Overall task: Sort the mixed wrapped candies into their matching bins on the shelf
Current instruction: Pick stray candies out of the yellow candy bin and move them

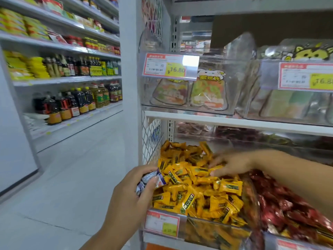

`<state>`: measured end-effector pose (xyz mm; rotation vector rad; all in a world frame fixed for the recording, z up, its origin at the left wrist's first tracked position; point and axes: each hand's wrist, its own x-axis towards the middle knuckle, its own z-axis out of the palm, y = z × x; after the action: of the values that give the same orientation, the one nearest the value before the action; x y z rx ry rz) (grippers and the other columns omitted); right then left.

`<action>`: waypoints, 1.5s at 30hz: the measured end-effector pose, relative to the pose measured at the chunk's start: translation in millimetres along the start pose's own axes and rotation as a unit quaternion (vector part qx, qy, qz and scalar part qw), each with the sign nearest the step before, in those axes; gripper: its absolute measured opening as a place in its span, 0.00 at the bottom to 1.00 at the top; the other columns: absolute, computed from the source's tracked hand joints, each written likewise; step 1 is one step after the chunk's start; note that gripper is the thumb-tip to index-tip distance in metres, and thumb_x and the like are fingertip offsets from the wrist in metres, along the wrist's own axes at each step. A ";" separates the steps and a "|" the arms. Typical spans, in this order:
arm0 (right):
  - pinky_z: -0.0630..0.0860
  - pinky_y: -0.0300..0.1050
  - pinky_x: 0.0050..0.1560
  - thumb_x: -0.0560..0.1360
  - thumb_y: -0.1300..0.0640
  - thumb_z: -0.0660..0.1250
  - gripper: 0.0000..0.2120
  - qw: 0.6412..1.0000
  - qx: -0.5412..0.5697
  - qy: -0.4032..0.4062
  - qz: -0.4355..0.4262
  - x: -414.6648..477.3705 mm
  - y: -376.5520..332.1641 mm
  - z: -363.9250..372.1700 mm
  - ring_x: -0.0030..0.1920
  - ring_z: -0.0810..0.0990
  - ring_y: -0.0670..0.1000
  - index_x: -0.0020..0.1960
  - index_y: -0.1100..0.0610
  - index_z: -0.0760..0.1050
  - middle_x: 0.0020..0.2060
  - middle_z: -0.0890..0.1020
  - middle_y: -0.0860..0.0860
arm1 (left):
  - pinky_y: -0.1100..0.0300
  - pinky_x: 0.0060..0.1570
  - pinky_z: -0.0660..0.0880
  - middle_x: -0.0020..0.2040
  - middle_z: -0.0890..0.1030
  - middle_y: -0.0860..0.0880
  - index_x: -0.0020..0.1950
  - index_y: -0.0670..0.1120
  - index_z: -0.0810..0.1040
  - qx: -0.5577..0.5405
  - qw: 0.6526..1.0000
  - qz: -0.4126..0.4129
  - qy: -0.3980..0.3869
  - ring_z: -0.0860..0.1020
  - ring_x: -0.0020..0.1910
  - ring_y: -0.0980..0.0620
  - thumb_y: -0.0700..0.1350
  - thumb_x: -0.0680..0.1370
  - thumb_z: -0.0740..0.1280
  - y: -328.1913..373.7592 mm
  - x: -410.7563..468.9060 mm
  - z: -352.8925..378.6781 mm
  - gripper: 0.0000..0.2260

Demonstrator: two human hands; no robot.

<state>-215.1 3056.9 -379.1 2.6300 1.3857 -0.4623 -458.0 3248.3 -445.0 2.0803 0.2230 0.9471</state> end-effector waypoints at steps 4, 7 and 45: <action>0.64 0.42 0.63 0.77 0.36 0.58 0.21 0.990 0.101 0.099 -0.010 12.2 -33.5 -26.4 0.65 0.67 0.44 0.66 0.43 0.71 0.63 0.68 0.40 | 0.66 0.40 0.76 0.49 0.78 0.67 0.51 0.65 0.76 -0.016 1.000 -0.001 0.004 0.80 0.44 0.62 0.57 0.73 0.63 1.1 6.1 1.6 0.08; 0.66 0.51 0.68 0.77 0.35 0.57 0.21 0.991 0.045 0.117 -0.041 68.0 -68.5 -33.2 0.68 0.68 0.49 0.65 0.42 0.72 0.67 0.70 0.44 | 0.62 0.44 0.78 0.51 0.77 0.66 0.54 0.67 0.74 -0.002 0.999 0.026 -0.027 0.79 0.45 0.61 0.60 0.73 0.61 1.8 9.4 8.5 0.10; 0.75 0.44 0.49 0.79 0.56 0.55 0.23 0.999 -0.021 -0.020 -0.031 62.5 -59.4 0.2 0.51 0.79 0.50 0.68 0.35 0.68 0.60 0.77 0.47 | 0.73 0.50 0.71 0.54 0.76 0.65 0.54 0.71 0.69 0.075 0.991 0.040 -0.101 0.73 0.56 0.67 0.62 0.76 0.57 -16.2 1.6 -4.6 0.08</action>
<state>-230.8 3139.5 -398.3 2.5363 1.4519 -0.4837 -457.5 3262.4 -454.4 2.3223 0.1078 0.7800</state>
